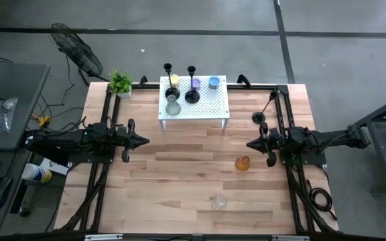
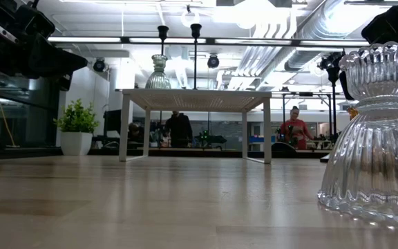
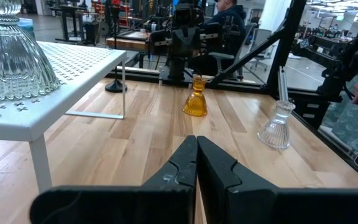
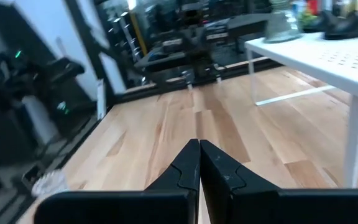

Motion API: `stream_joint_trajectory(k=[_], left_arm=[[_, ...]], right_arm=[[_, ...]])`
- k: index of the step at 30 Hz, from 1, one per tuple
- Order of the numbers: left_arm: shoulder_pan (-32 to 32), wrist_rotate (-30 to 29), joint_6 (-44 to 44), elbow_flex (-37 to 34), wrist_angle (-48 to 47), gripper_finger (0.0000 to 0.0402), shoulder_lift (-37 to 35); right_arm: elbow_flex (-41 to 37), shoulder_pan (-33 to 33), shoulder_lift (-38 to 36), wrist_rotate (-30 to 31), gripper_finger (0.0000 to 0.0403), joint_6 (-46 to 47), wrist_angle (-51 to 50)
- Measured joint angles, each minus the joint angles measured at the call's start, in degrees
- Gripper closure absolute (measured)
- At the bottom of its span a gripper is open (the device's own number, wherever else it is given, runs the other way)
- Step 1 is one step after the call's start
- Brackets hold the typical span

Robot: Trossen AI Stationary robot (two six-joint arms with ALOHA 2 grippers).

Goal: Pick & Place candle stick holders
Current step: Put the black candle holder on the shelf

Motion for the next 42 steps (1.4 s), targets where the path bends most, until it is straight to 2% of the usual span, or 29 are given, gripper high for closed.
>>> stream_joint_trajectory(k=[3,14,21,30,36,42], left_arm=[[0.0,0.0,0.0,0.0,0.0,0.0401,0.0],[0.0,0.0,0.0,0.0,0.0,0.0401,0.0],[0.0,0.0,0.0,0.0,0.0,0.0401,0.0],[0.0,0.0,0.0,0.0,0.0,0.0401,0.0],[0.0,0.0,0.0,0.0,0.0,0.0401,0.0],[0.0,0.0,0.0,0.0,0.0,0.0401,0.0]], right_arm=[[0.0,0.0,0.0,3.4,0.0401,3.7,0.3],[0.0,-0.1,0.0,10.4,0.0401,7.2,0.9],[0.2,-0.3,0.0,25.0,0.0401,12.6,3.0],[5.9,-1.3,1.2,35.9,0.0401,16.7,-8.4],[8.6,-4.4,4.7,41.0,0.0400,16.0,-16.0],[10.8,-7.0,7.9,43.4,0.0397,21.1,-23.7]])
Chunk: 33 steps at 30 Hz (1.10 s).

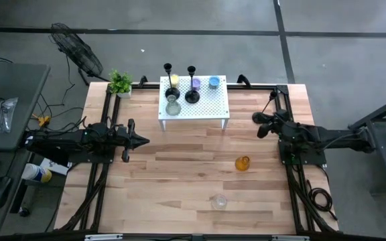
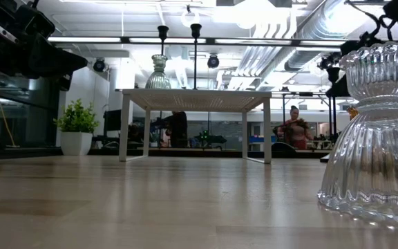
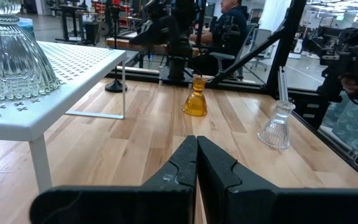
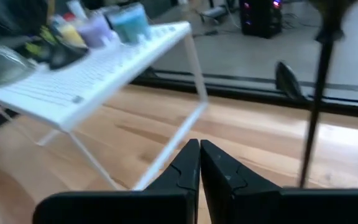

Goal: Pick & Place candle stick holders
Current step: Put the black candle holder on the shelf

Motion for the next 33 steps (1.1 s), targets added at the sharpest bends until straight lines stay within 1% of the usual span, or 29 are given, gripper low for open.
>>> stream_joint_trajectory(k=[3,7,10,15,18,20,23,33], left_arm=[[0.0,0.0,0.0,0.0,0.0,0.0401,0.0],[0.0,0.0,0.0,0.0,0.0,0.0402,0.0],[0.0,0.0,0.0,0.0,0.0,0.0401,0.0],[0.0,0.0,0.0,0.0,0.0,0.0401,0.0],[0.0,0.0,0.0,0.0,0.0,0.0401,0.0],[0.0,0.0,0.0,0.0,0.0,0.0401,0.0],[0.0,0.0,0.0,0.0,0.0,0.0402,0.0],[0.0,0.0,0.0,0.0,0.0,0.0401,0.0]], right_arm=[[0.1,-1.7,1.2,0.0,0.0381,0.3,-1.9],[0.1,-3.9,3.9,0.0,0.0344,0.1,-2.8],[0.1,-5.6,6.2,0.0,0.0306,-0.1,-2.6],[0.1,-7.5,9.4,0.0,0.0231,-1.4,-1.6],[0.2,-8.2,10.4,0.4,0.0199,-2.4,0.1],[0.2,-9.0,10.5,1.6,0.0190,-3.1,1.0],[0.2,-10.5,10.5,2.4,0.0189,-3.1,1.1],[0.2,-17.4,10.9,1.8,0.0191,-3.3,0.0]])
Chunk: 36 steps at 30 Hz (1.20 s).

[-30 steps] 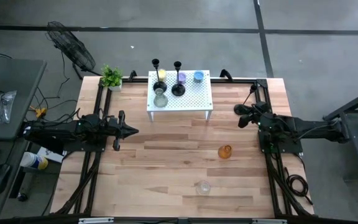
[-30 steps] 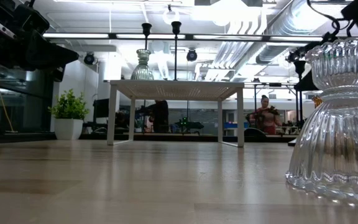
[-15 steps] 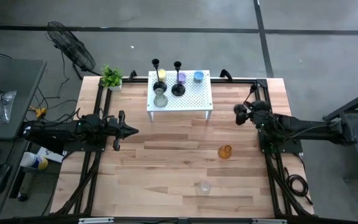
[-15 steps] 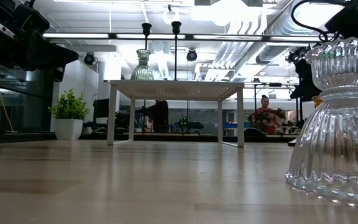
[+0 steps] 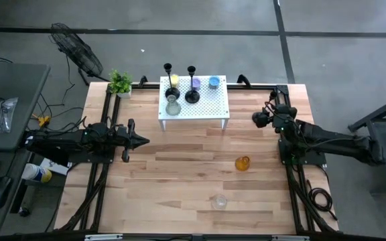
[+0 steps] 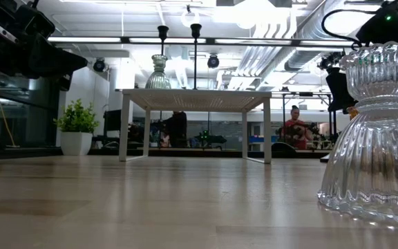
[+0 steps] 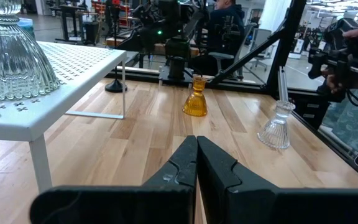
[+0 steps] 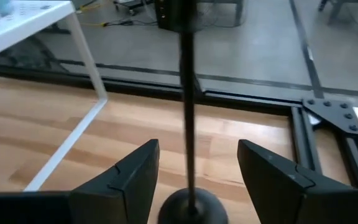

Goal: Pick & Place candle stick holders
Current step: Put the black candle holder on the shelf

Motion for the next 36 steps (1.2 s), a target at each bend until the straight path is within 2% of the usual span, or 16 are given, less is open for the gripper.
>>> stream_joint_trajectory(k=[4,9,18,21,31,36], left_arm=[[0.0,0.0,0.0,0.0,0.0,0.0401,0.0],[0.0,0.0,0.0,0.0,0.0,0.0401,0.0],[0.0,0.0,0.0,0.0,0.0,0.0401,0.0],[0.0,0.0,0.0,0.0,0.0,0.0402,0.0],[0.0,0.0,0.0,0.0,0.0,0.0401,0.0],[0.0,0.0,0.0,0.0,0.0,0.0401,0.0]], right_arm=[[0.0,-1.9,1.6,-0.1,0.0191,-0.2,3.0],[0.0,-2.7,4.6,-0.3,0.0191,-5.6,9.9],[0.0,-2.7,6.4,0.6,0.0200,-5.8,11.2],[0.0,-2.7,6.3,1.1,0.0224,-5.7,11.7],[0.0,-2.7,6.3,1.0,0.0343,-5.6,11.9],[0.0,-2.7,6.3,0.6,0.0383,-5.6,11.9]])
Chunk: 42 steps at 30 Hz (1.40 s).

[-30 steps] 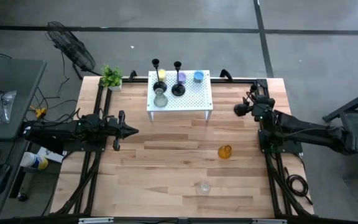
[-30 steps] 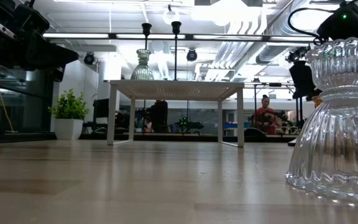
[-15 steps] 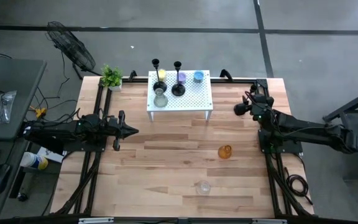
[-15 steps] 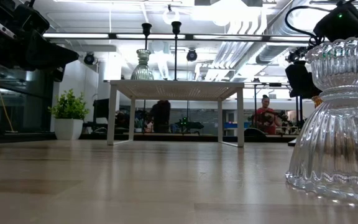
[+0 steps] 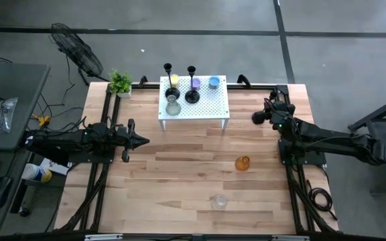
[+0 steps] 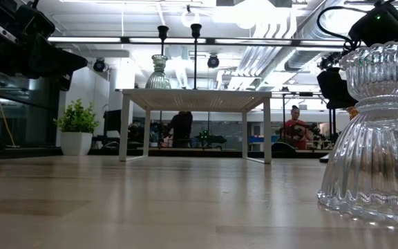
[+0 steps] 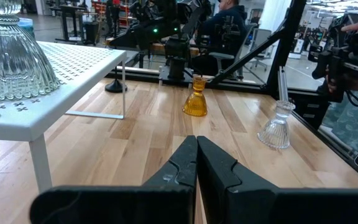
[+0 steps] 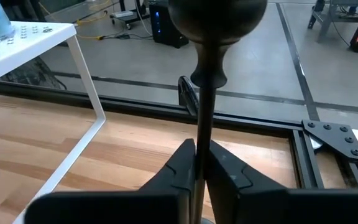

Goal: Pick & Place candle stick holders
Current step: Put the black candle holder on the shelf

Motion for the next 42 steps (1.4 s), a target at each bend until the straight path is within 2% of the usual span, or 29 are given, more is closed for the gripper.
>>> stream_joint_trajectory(k=[11,19,31,42], left_arm=[[0.0,0.0,0.0,0.0,0.0,0.0401,0.0],[0.0,0.0,0.0,0.0,0.0,0.0401,0.0],[0.0,0.0,0.0,0.0,0.0,0.0401,0.0],[0.0,0.0,0.0,0.0,0.0,0.0402,0.0]], right_arm=[[1.3,0.0,0.0,-3.2,0.0393,-0.8,-0.9],[13.5,0.0,1.9,-7.9,0.0395,-9.4,-9.6],[34.0,-2.4,13.6,-26.5,0.0397,-23.3,-11.4],[47.1,-5.9,24.8,-44.4,0.0397,-30.8,-11.4]])
